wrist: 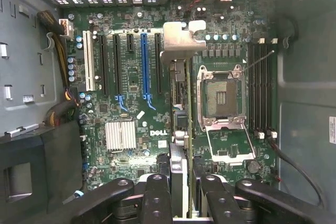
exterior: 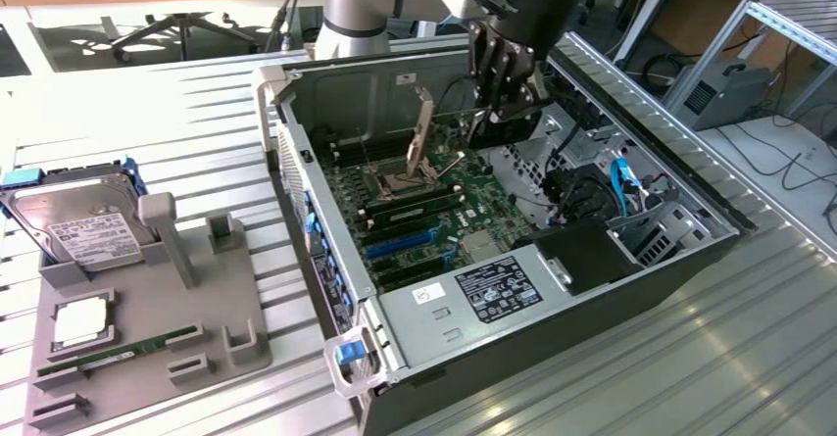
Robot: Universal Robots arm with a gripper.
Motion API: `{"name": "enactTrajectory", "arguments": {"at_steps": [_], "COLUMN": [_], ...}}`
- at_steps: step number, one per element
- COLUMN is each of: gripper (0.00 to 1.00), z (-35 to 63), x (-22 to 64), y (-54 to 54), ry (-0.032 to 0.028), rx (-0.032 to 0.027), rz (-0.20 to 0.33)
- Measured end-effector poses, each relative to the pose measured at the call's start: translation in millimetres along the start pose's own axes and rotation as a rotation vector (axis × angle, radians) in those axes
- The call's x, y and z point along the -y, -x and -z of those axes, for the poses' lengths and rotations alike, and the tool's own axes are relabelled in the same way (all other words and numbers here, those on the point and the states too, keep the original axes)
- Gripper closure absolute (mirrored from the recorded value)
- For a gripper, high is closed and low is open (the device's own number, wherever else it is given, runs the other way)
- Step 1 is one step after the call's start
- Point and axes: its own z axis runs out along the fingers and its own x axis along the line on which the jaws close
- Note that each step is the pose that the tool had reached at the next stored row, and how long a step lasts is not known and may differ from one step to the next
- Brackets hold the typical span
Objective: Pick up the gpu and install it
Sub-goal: 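Insert the gpu into the slot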
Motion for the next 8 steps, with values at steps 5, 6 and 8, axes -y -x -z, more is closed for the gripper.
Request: {"name": "enactTrajectory", "arguments": {"at_steps": [5,6,8], "gripper": [0.73,0.73,0.73], "z": [-0.4,-0.6,-0.7], "x": [-0.1,-0.1,-0.1], "y": [-1.7,-2.2,-2.7], "ry": [0.0,0.0,0.0], "rx": [0.0,0.0,0.0], "rz": [0.0,0.0,0.0]}}
